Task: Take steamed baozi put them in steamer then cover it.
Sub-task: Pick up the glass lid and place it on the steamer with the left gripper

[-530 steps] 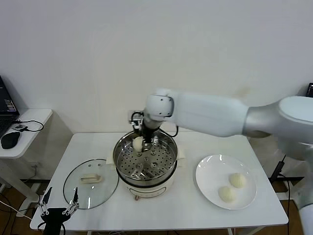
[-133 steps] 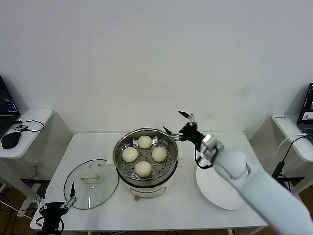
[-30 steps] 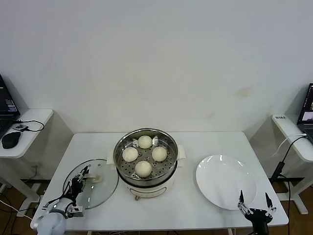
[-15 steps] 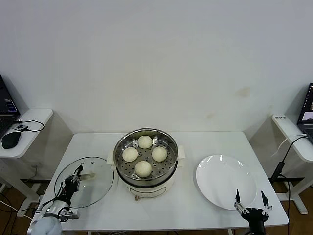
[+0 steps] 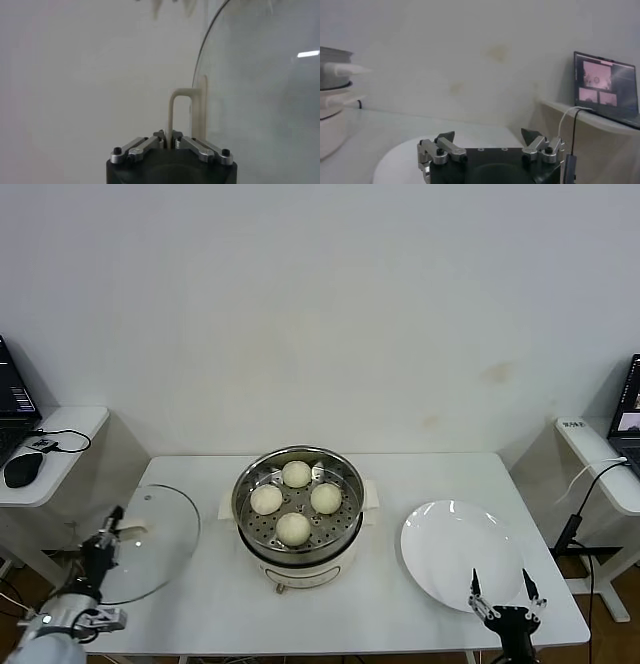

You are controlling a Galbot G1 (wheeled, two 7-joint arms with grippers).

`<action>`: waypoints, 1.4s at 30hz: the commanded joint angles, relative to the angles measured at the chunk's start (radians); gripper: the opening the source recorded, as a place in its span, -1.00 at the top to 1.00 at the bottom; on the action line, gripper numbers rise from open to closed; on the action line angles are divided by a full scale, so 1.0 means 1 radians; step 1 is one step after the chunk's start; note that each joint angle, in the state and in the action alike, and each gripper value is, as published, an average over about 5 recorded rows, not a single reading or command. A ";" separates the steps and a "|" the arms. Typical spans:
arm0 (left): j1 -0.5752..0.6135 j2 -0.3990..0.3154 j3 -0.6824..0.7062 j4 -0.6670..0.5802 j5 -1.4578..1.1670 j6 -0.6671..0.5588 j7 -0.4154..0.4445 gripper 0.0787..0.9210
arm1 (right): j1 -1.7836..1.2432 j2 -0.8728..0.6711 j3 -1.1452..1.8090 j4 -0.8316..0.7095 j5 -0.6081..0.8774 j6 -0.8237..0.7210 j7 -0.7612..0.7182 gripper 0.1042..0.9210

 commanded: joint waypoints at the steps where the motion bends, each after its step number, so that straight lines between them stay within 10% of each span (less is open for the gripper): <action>1: 0.105 0.079 -0.072 -0.304 -0.185 0.172 0.170 0.83 | -0.009 -0.005 -0.013 0.012 -0.009 0.007 -0.003 -0.76; 16: -0.136 0.204 0.328 -0.415 -0.182 0.381 0.272 0.83 | 0.022 0.026 -0.088 -0.067 -0.130 0.037 0.018 -0.76; 42: -0.496 -0.074 0.711 -0.280 0.153 0.558 0.482 0.83 | 0.052 0.030 -0.113 -0.149 -0.212 0.077 0.052 -0.76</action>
